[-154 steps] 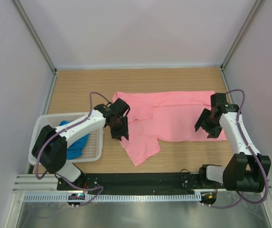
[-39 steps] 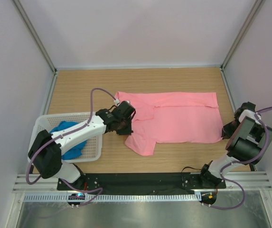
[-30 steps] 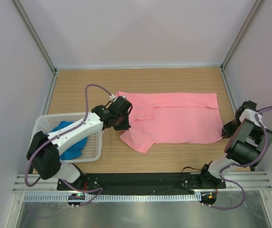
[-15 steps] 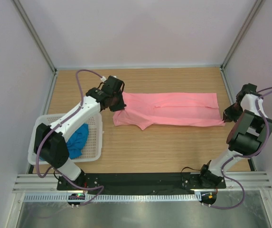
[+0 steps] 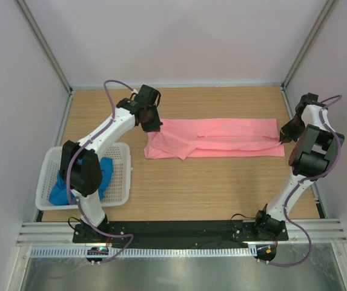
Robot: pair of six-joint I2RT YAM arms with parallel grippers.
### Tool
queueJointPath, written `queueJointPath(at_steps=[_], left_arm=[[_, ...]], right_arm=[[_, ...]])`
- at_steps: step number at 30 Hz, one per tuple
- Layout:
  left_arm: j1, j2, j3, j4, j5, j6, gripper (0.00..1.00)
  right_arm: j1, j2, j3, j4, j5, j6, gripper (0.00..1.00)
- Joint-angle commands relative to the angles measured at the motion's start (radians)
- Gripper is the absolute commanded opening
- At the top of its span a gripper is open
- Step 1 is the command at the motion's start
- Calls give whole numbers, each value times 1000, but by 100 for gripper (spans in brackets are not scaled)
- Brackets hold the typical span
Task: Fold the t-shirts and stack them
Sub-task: Fold the tshirt
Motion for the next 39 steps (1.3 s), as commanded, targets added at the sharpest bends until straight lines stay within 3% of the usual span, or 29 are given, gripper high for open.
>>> queueJointPath(at_steps=[1,16,26,27,33,36,39], left_arm=[[26,23,54,-31,25,19,0],[47,130,94,-46,55,27,0],[78,182,124,-29,59,39,0],[81,199,144,-31,59,45,8],[84,193,243,-110,31,88,61],[84,112,211,-103,2,108,66],[83,17,88,-60,49,99,61]], right_arm=[[10,19,65,-36,15,-8,2],[10,77,123,-47,20,-14,2],[12,131,176,-57,18,-4,11],[12,137,180,-59,17,1,21],[50,124,297,-120,75,12,52],[81,79,346,-157,136,-23,61],[140,2,303,-154,153,-40,66]])
